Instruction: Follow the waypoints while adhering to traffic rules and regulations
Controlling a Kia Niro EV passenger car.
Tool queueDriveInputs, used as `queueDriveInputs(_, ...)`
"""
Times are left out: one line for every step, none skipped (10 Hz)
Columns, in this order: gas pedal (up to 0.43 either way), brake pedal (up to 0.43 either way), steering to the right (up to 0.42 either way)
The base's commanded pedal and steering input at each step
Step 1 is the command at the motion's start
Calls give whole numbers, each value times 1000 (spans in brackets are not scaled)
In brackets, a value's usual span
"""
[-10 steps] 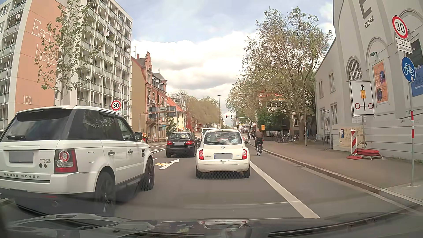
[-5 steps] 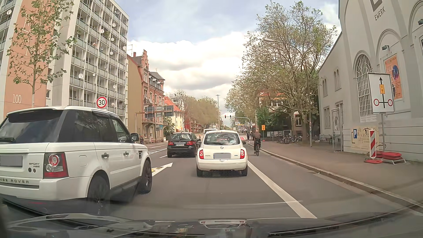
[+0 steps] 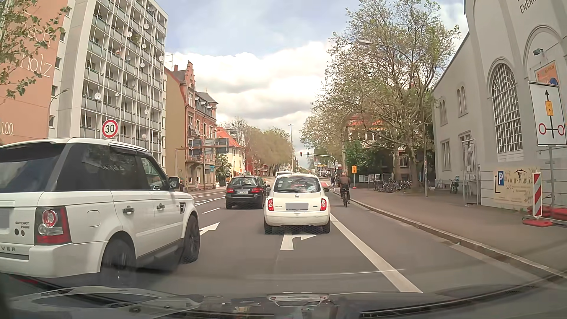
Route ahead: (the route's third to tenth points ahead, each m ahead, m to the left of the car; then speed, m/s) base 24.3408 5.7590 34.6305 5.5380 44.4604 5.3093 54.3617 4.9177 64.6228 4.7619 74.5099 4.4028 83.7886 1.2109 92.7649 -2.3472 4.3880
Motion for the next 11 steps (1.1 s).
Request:
queueDriveInputs(98, 0, 7)
queueDriveInputs(98, 0, 8)
queueDriveInputs(98, 0, 8)
queueDriveInputs(87, 0, 8)
queueDriveInputs(59, 0, 8)
queueDriveInputs(59, 0, 8)
queueDriveInputs(59, 0, 8)
queueDriveInputs(59, 0, 8)
queueDriveInputs(59, 0, 8)
queueDriveInputs(59, 0, 8)
queueDriveInputs(47, 0, 7)
